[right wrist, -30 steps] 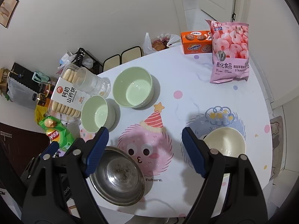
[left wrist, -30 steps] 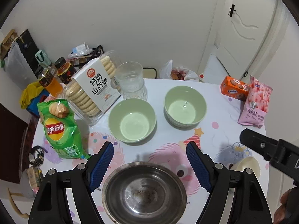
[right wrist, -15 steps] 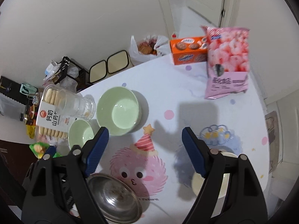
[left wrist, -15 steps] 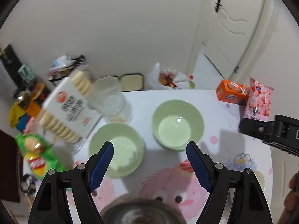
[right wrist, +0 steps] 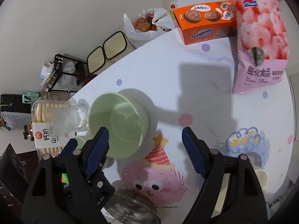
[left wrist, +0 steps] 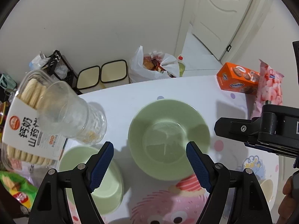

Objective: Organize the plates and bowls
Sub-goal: 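Move both open grippers to a pale green ribbed bowl, then close both grippers on the rim of the pale green bowl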

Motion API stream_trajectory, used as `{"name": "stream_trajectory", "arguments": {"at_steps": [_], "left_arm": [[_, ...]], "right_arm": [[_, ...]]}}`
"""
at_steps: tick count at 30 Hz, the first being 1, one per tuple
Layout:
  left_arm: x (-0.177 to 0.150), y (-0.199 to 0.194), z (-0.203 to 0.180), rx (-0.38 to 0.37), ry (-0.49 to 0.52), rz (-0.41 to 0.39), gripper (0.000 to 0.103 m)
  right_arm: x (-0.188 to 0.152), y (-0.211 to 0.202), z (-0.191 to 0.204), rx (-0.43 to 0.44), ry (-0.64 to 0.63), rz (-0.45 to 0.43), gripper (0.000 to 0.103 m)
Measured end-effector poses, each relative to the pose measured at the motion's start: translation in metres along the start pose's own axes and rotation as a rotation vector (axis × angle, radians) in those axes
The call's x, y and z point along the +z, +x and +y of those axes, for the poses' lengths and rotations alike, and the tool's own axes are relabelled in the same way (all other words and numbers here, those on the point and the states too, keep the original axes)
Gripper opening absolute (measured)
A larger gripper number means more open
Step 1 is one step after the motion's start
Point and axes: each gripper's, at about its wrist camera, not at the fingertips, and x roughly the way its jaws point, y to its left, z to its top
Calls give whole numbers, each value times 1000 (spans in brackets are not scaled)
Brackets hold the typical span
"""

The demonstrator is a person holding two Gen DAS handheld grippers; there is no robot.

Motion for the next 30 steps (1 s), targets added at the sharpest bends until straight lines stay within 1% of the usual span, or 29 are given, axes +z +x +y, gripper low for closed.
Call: {"name": "stream_trajectory", "arguments": {"at_steps": [5, 10, 13, 15, 16, 17, 18, 19, 20, 21, 23, 26, 27, 28, 29, 30], "left_arm": [[7, 19, -2, 1, 8, 30, 82], [12, 34, -5, 7, 20, 55, 81], [12, 41, -3, 5, 18, 69, 81], [12, 45, -4, 5, 22, 78, 80], [11, 47, -4, 3, 23, 82, 75], [11, 49, -4, 4, 23, 85, 73], [11, 50, -4, 4, 20, 89, 68], [11, 51, -3, 6, 15, 92, 65], [10, 52, -2, 14, 12, 90, 62], [10, 52, -1, 20, 9, 86, 58], [10, 54, 1, 22, 4, 92, 54], [10, 54, 3, 35, 7, 91, 46], [9, 54, 3, 43, 8, 89, 42], [9, 54, 4, 55, 6, 88, 36], [8, 54, 5, 60, 4, 86, 34], [8, 54, 7, 66, 0, 85, 29]], "right_arm": [[12, 18, 0, 20, 24, 53, 81], [18, 32, -3, 5, 49, 79, 81], [18, 36, -3, -4, 51, 81, 80], [19, 39, -5, -7, 52, 84, 72], [19, 41, -5, -5, 53, 91, 71], [20, 43, -6, -8, 53, 97, 71], [20, 45, -5, -15, 48, 100, 68], [21, 45, -5, -18, 41, 100, 64], [21, 46, -5, -17, 37, 103, 56], [21, 48, -4, -14, 36, 110, 53], [20, 52, -3, -9, 27, 126, 47], [18, 58, -2, -15, 7, 154, 45], [18, 59, -1, -17, -2, 156, 38], [17, 60, 0, -18, -13, 156, 33], [16, 61, 1, -20, -22, 160, 26], [15, 61, 2, -18, -32, 162, 16]]}}
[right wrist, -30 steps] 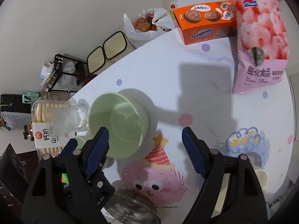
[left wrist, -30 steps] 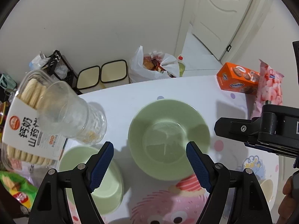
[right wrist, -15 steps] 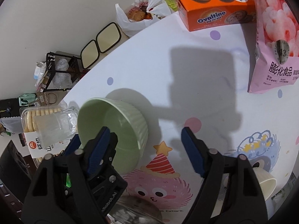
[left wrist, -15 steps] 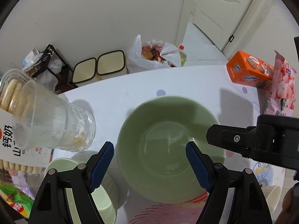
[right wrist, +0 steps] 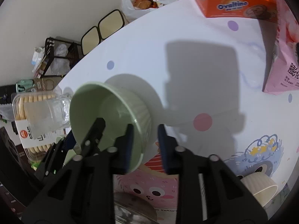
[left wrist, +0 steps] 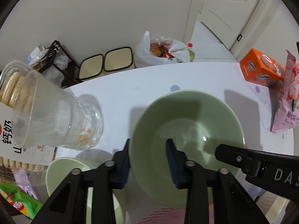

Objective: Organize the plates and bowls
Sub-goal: 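Close both grippers on the rim of the pale green bowl, then carry the green bowl into the cream-white bowl and open both grippers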

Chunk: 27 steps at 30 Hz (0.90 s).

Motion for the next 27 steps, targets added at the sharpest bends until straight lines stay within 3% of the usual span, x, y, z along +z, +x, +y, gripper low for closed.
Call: {"name": "stream_trajectory", "arguments": {"at_steps": [5, 15, 27], "left_arm": [[0, 0, 9, 4, -22, 1, 12], [-11, -8, 8, -36, -44, 6, 10], [-23, -47, 3, -34, -36, -63, 9]], "right_arm": [[-3, -2, 6, -46, -60, -8, 9], [-9, -13, 2, -69, -105, -28, 9], [-28, -41, 2, -45, -136, -74, 8]]}}
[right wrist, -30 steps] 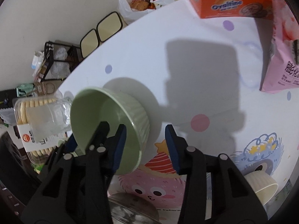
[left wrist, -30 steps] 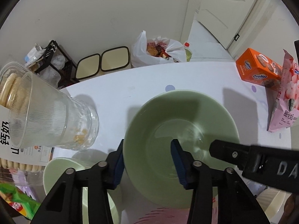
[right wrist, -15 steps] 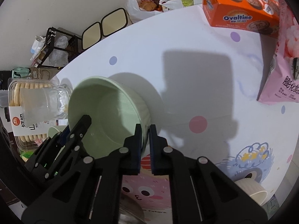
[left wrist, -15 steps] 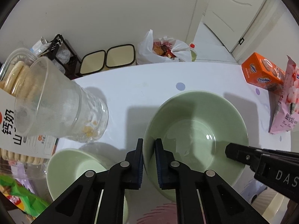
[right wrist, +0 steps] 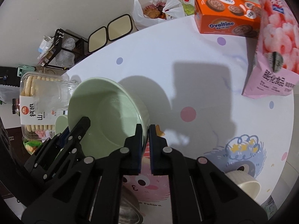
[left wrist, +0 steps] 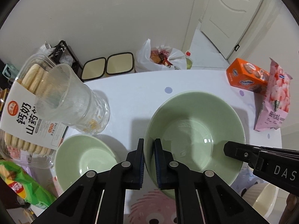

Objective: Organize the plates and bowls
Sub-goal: 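Carry the green bowl into the cream-white bowl and open both grippers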

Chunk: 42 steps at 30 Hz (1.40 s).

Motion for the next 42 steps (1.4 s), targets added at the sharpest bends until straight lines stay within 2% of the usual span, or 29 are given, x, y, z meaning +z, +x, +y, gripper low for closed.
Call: {"name": "stream_trajectory", "arguments": {"at_steps": [7, 12, 21, 28, 32, 42], "left_arm": [[-16, -32, -17, -5, 28, -24, 8], [-36, -60, -40, -10, 86, -39, 8], [-68, -89, -99, -78, 200, -45, 8], [-90, -91, -161, -117, 333, -31, 8], [-103, -82, -182, -132, 378, -10, 8], [-130, -47, -195, -110, 416, 57, 9]], "right_arm": [[-23, -24, -5, 16, 5, -24, 8], [-53, -47, -15, 11, 33, -45, 8], [-103, -92, -65, 4, 127, -112, 8], [-138, -113, -122, -26, 244, -146, 8], [-156, -112, -151, -35, 311, -147, 8], [-172, -80, -182, -17, 368, -92, 8]]}}
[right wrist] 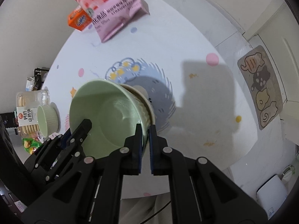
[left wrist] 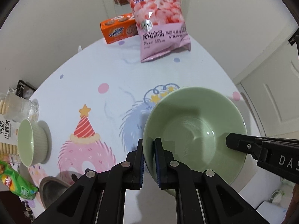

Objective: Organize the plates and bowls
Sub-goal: 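Carry the green bowl into the cream-white bowl and open both grippers, then move both open grippers to a second pale green bowl by the biscuit box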

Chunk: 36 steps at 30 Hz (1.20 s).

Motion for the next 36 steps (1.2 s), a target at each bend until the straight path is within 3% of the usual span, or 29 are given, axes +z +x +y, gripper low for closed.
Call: {"name": "stream_trajectory", "arguments": {"at_steps": [20, 23, 26, 27, 36], "left_arm": [[1, 14, 3, 4, -10, 29, 11], [1, 13, 3, 4, -20, 35, 24], [2, 9, 3, 1, -30, 17, 46], [3, 7, 3, 0, -32, 11, 57], [4, -8, 9, -1, -53, -15, 63]], "right_arm": [[5, 14, -5, 12, 4, 56, 12], [5, 14, -5, 24, 22, 57, 20], [6, 9, -4, 2, 21, 40, 55], [6, 6, -3, -7, 18, 26, 60], [6, -6, -6, -36, 20, -16, 64]]}}
